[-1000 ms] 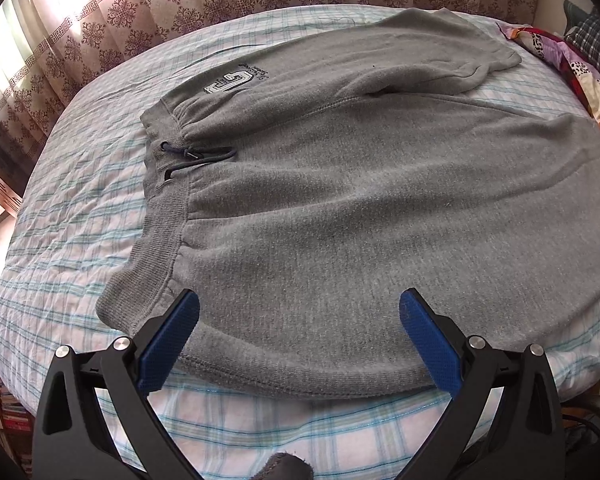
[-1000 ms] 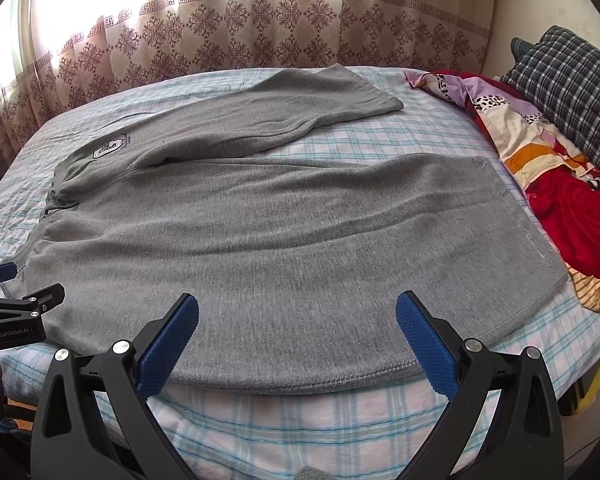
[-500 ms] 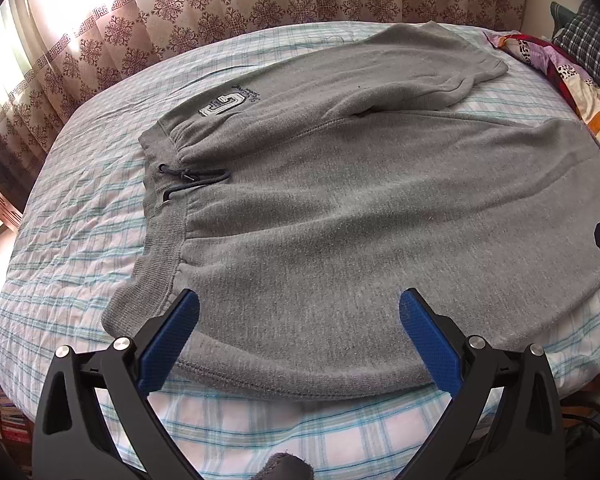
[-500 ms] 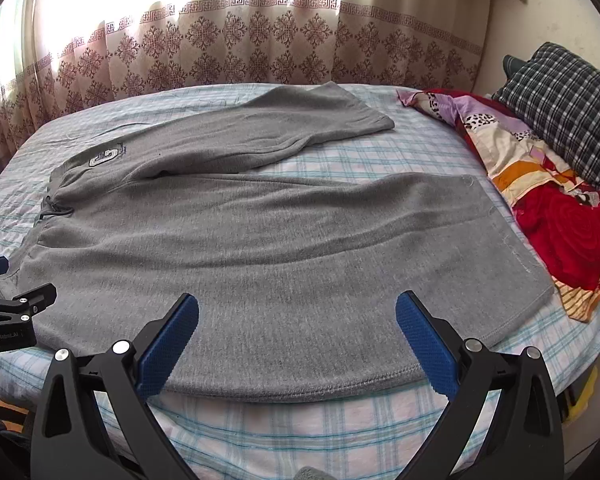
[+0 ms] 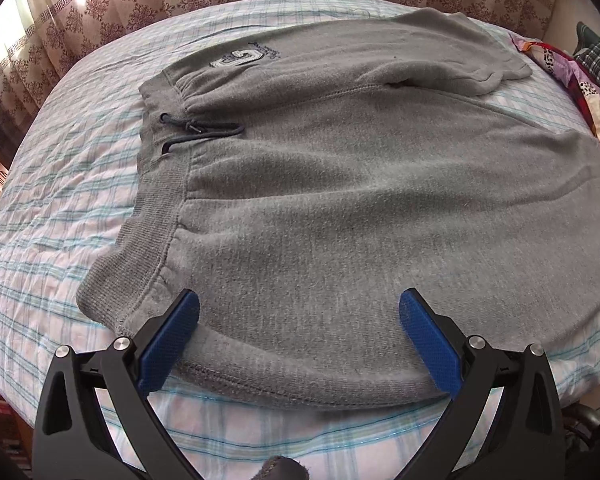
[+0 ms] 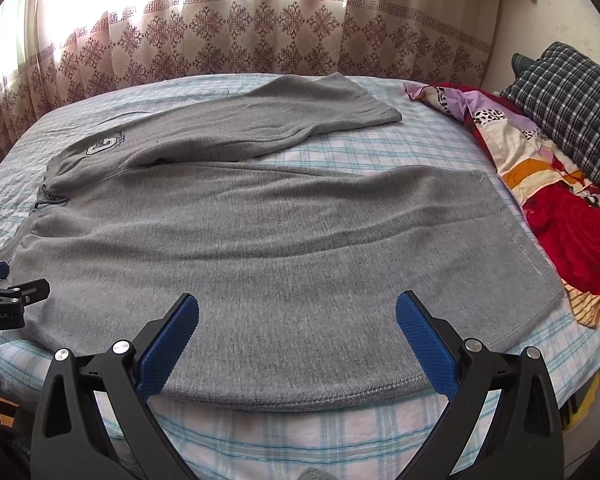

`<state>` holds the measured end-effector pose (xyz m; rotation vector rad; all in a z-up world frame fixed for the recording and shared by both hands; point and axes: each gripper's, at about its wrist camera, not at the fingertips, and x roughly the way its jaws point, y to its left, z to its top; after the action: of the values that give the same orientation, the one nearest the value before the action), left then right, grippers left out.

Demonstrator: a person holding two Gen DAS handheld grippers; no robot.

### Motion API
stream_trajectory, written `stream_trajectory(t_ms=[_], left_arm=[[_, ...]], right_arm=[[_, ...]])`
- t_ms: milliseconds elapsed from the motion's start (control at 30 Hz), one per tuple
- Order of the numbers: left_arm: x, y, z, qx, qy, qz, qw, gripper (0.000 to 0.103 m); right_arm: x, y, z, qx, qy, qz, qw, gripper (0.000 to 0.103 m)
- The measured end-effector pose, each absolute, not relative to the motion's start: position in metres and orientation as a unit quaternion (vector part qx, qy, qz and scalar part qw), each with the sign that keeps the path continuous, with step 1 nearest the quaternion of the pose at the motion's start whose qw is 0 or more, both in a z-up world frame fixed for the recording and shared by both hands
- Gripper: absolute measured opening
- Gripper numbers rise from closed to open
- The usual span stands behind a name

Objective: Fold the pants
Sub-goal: 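Move both grippers, open, over the grey sweatpants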

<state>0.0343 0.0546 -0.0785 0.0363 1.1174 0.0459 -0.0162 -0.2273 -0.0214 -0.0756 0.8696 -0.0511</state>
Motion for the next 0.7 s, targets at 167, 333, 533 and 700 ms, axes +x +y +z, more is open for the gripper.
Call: stream_trajectory(t_ms=[167, 333, 533, 700], left_arm=[[0.031, 0.054, -0.084, 0.032, 0.536, 0.017, 0.843, 0.101], [0.026, 0.057, -0.090, 0.039, 0.550, 0.008, 0.834, 0.101], [0.014, 0.062, -0.095, 0.041, 0.555, -0.008, 0.831, 0.101], [0.011, 0.063, -0.095, 0.039, 0.555, -0.012, 0.831, 0.101]], right_arm=[[-0.009, -0.228, -0.044, -0.020, 0.479, 0.007, 0.878, 0.098], [-0.012, -0.228, -0.066, -0.016, 0.540, 0.026, 0.841, 0.098], [-0.026, -0.230, -0.071, -0.027, 0.552, 0.043, 0.832, 0.098], [-0.025, -0.235, -0.070, -0.027, 0.554, 0.048, 0.831, 0.098]])
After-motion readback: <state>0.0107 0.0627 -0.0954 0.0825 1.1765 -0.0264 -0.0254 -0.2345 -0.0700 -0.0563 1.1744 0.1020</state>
